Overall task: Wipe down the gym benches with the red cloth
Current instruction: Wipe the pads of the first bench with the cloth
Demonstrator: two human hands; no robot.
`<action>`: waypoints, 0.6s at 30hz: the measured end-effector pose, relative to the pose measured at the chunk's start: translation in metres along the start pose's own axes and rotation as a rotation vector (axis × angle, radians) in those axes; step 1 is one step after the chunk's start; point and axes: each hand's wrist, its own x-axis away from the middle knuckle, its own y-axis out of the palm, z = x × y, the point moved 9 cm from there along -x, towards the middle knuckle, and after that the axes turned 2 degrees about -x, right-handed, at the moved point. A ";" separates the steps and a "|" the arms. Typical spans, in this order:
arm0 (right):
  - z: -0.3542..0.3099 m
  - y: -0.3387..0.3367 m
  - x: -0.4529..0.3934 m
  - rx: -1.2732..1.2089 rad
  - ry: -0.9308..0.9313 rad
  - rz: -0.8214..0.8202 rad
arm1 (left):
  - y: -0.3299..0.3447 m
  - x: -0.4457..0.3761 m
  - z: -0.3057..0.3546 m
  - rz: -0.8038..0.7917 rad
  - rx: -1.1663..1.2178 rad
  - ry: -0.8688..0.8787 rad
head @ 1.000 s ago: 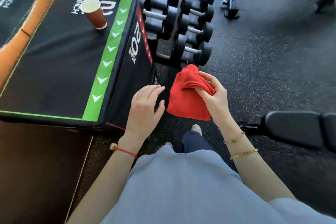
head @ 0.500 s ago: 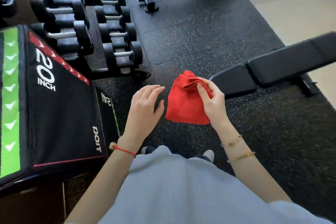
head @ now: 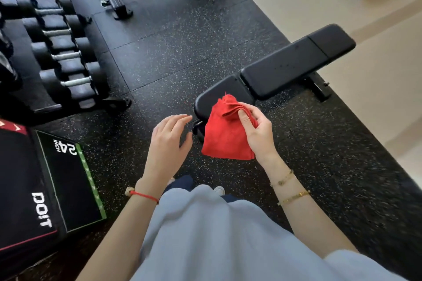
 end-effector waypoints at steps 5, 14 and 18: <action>0.014 -0.044 -0.033 -0.003 0.036 0.017 | 0.030 -0.026 0.019 -0.023 -0.025 0.001; 0.043 -0.076 -0.133 -0.008 0.089 -0.023 | 0.084 -0.101 0.018 0.004 -0.032 -0.086; 0.054 -0.077 -0.193 0.034 0.090 -0.080 | 0.115 -0.147 0.010 0.029 -0.034 -0.119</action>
